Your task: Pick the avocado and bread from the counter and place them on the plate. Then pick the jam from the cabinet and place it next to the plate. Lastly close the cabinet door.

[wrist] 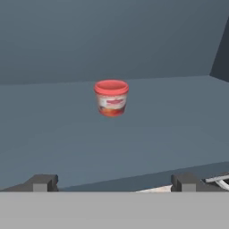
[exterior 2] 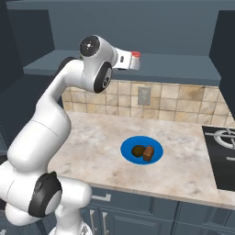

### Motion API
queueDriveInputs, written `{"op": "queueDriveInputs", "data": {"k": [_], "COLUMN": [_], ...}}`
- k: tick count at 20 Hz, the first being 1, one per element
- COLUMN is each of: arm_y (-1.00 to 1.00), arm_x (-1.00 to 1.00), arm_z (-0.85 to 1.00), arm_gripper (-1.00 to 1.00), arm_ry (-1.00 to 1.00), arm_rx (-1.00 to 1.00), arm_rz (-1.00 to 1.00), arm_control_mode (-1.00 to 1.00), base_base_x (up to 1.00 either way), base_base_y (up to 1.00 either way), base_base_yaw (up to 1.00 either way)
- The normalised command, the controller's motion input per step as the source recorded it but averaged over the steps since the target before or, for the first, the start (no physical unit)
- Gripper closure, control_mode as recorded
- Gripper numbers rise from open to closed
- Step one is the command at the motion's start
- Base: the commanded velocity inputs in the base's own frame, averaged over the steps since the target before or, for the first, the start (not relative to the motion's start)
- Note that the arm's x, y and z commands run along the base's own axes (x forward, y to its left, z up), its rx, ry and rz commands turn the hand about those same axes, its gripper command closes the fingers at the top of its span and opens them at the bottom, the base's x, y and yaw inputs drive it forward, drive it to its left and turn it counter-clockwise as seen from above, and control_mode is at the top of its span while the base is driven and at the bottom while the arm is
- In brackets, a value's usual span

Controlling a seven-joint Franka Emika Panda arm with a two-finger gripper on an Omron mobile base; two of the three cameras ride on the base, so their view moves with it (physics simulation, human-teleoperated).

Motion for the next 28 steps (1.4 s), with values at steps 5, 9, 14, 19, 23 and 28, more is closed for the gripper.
{"op": "queueDriveInputs", "data": {"k": [5,9,14,19,23,28], "arm_y": [0.0,0.0,0.0,0.0,0.0,0.0], "arm_x": [0.37,0.34,0.26,0.16,0.14,0.05], "arm_z": [0.0,0.01,0.03,0.04,0.04,0.04], "arm_gripper": [-1.0,-1.0,-1.0,-1.0,-1.0,-1.0], "arm_ry": [0.0,0.0,0.0,0.04,0.08,0.07], "arm_rx": [0.0,0.0,0.0,0.0,0.0,0.0], "arm_rz": [0.02,0.01,0.01,0.01,0.01,0.02], "arm_control_mode": [-1.0,-1.0,-1.0,-1.0,-1.0,-1.0], "base_base_x": [0.0,0.0,0.0,0.0,0.0,0.0], "base_base_y": [0.0,0.0,0.0,0.0,0.0,0.0], "base_base_yaw": [0.0,0.0,0.0,0.0,0.0,0.0]}}
